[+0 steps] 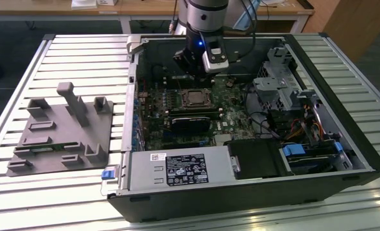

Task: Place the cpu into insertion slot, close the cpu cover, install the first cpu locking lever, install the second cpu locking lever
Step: 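Install the first cpu locking lever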

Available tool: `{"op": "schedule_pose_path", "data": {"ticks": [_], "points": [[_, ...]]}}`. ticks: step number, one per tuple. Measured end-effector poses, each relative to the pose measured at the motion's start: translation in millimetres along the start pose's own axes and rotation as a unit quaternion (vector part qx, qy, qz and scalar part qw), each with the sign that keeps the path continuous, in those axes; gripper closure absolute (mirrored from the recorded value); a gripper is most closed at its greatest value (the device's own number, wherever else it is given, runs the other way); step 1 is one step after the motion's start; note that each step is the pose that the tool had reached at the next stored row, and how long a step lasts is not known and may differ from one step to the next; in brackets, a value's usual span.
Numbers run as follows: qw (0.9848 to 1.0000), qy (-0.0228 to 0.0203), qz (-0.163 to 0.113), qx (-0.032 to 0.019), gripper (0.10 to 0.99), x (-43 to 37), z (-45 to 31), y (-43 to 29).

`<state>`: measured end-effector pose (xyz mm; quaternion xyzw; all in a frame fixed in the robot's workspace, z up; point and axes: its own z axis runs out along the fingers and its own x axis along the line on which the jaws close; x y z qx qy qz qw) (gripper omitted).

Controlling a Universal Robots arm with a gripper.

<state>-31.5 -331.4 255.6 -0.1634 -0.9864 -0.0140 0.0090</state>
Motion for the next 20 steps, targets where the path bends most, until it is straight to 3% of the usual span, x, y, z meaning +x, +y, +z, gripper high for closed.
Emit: {"op": "schedule_pose_path", "data": {"ticks": [6,13,17,20], "points": [[0.9988,-0.0007,-0.049,0.0003,0.98,0.0,1.6,0.0],[0.998,-0.0013,-0.064,-0.0011,0.98,6.6,4.0,-2.4],[0.9952,-0.0002,-0.098,-0.001,0.98,6.6,4.7,-2.4],[0.9944,-0.0012,-0.105,-0.0014,0.98,8.9,5.7,-3.3]]}}
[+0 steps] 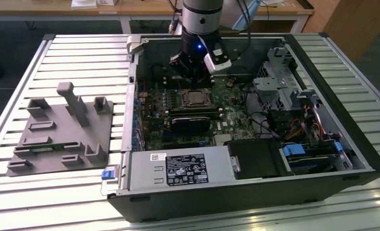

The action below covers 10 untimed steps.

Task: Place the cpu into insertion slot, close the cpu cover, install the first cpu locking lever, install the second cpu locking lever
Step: 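Install the first cpu locking lever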

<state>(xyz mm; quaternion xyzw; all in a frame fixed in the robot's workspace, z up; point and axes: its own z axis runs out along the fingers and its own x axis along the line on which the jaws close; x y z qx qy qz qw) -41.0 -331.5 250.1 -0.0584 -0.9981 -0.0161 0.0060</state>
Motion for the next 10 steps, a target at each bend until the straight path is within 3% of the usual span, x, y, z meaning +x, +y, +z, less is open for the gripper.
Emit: {"op": "schedule_pose_path", "data": {"ticks": [6,10], "points": [[1.0,-0.0052,-0.001,-0.0007,0.98,17.9,1.6,-2.1],[0.9998,-0.005,-0.019,-0.0019,0.98,19.7,2.4,-2.4]]}}
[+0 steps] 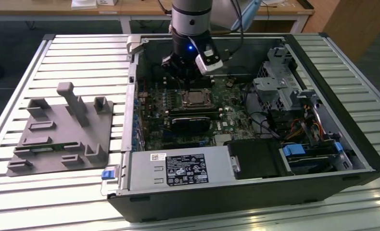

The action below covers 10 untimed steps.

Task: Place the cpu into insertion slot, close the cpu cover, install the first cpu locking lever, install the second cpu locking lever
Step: 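Install the first cpu locking lever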

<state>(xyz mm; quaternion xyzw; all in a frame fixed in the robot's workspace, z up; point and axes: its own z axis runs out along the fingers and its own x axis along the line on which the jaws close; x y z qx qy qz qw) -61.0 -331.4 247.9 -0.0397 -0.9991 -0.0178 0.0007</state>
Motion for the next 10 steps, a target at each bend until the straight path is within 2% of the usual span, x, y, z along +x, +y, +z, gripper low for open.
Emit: {"op": "schedule_pose_path", "data": {"ticks": [2,7,10], "points": [[1.0,0.0,-0.007,-0.0004,0.98,1.0,0.3,-0.1],[1.0,-0.0029,-0.008,-0.0009,0.98,20.4,0.7,-1.3],[1.0,-0.0033,-0.008,-0.001,0.98,28.8,0.7,-1.2]]}}
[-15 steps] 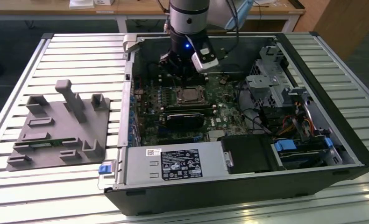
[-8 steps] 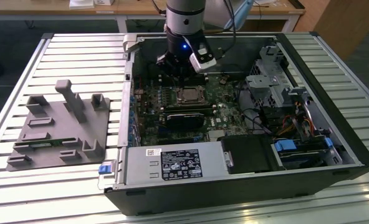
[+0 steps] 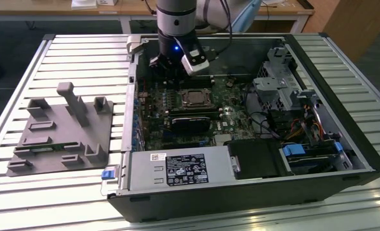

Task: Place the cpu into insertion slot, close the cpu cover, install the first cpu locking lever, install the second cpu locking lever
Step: 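Install the first cpu locking lever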

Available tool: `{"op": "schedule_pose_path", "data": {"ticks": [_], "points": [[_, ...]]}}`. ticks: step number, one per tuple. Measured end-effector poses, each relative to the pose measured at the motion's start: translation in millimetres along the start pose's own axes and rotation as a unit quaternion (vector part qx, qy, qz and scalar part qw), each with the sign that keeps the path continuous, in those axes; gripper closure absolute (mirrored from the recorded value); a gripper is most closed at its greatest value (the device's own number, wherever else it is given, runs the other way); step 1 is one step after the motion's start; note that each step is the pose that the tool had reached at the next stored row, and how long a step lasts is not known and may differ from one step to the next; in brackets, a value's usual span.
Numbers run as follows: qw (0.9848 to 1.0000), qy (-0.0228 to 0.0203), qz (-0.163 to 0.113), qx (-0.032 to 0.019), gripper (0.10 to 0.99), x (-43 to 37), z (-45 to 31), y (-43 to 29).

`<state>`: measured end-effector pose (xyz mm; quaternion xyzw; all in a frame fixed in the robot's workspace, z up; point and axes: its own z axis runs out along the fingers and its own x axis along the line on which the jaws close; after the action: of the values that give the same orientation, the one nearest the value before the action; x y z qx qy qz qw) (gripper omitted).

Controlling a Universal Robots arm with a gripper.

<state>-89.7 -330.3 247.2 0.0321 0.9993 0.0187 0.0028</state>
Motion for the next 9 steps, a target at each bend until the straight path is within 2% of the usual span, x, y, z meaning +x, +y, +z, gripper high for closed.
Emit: {"op": "schedule_pose_path", "data": {"ticks": [4,9], "points": [[1.0,0.0001,0.0,-0.0009,0.98,4.3,0.1,2.8],[1.0,0.0001,0.0,-0.0009,0.98,6.3,0.5,14.5]]}}
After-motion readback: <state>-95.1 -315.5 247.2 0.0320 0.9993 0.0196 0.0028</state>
